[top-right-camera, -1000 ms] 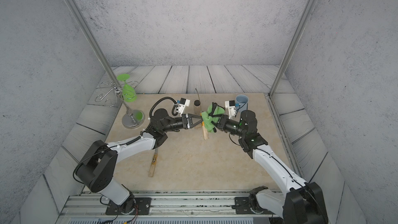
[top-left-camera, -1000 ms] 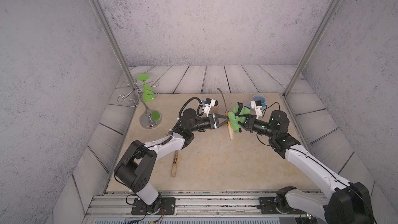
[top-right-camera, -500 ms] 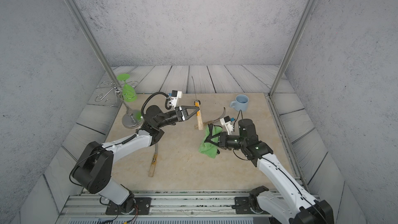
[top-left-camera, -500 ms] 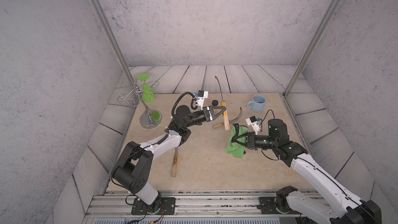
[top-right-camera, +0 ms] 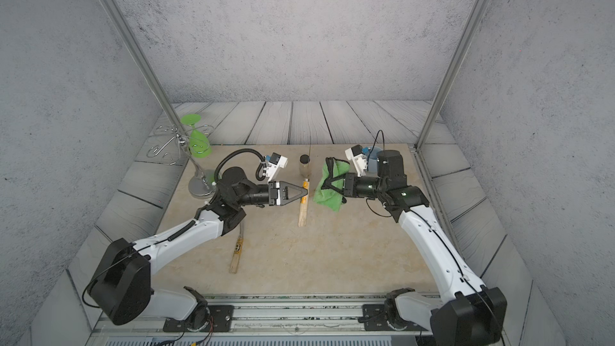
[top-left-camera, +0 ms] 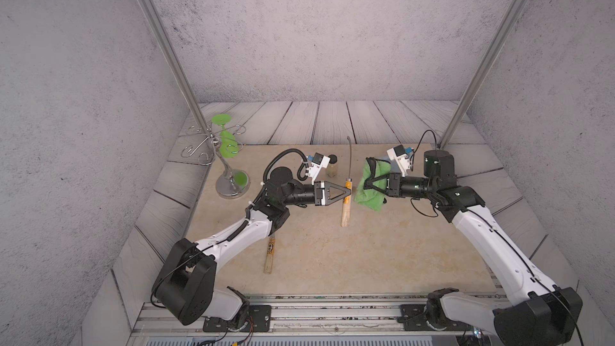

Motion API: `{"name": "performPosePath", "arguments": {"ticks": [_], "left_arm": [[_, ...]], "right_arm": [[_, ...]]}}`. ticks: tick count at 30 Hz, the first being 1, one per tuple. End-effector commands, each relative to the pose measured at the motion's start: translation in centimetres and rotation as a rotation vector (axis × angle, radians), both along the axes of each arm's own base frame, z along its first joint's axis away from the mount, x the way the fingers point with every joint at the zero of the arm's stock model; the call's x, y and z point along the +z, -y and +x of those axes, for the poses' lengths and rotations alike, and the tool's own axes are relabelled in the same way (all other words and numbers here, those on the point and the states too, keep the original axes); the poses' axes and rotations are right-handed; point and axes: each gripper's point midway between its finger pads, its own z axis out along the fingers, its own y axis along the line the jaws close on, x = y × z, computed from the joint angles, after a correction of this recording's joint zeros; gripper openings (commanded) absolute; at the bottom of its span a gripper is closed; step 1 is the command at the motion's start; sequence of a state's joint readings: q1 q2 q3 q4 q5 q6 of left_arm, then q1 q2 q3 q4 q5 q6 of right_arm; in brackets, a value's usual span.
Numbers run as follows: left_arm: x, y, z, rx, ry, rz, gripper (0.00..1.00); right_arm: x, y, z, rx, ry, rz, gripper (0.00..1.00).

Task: Wipe small sickles with rags
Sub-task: Wipe the small sickle.

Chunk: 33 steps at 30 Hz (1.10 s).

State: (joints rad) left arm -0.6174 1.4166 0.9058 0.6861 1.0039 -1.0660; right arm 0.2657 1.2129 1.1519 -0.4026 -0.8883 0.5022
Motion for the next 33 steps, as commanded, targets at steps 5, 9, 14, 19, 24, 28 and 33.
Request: {"name": "performPosePath", "arguments": {"ticks": [5,9,14,19,24,28,33], "left_arm": [[0.7,2.1,-0.7,-0.072,0.033,-0.020,0.00],[0.9,2.7,0.0,-0.061,0.033,-0.046,0.00],[1.0,3.1,1.3,-0.020,0.042,-0.065,0.00],[1.4,3.5,2.5,0.001,0.043,-0.078,0.00],[0.8,3.5,3.9,0.027,0.046,-0.046,0.00],[0.2,3.8,4.9,0.035,0.040,-0.034,0.00],[0.1,4.3,5.8,0.037,0.035,-0.043,0.00]], "right_arm": [[2.2,-2.9,-1.8,0.160,0.095,0.026,0.19],[2.3,-3.8,-2.5,0.193,0.092,0.062,0.19],[1.4,-5.0,-3.9,0.233,0.078,0.073,0.19],[0.2,-5.6,-5.5,0.257,0.069,0.063,0.18],[0.1,-4.9,-7.1,0.251,0.086,0.056,0.18],[0.1,-4.5,-8.4,0.260,0.093,0.052,0.18],[-0.2,-4.6,-9.5,0.279,0.082,0.058,0.18]]}}
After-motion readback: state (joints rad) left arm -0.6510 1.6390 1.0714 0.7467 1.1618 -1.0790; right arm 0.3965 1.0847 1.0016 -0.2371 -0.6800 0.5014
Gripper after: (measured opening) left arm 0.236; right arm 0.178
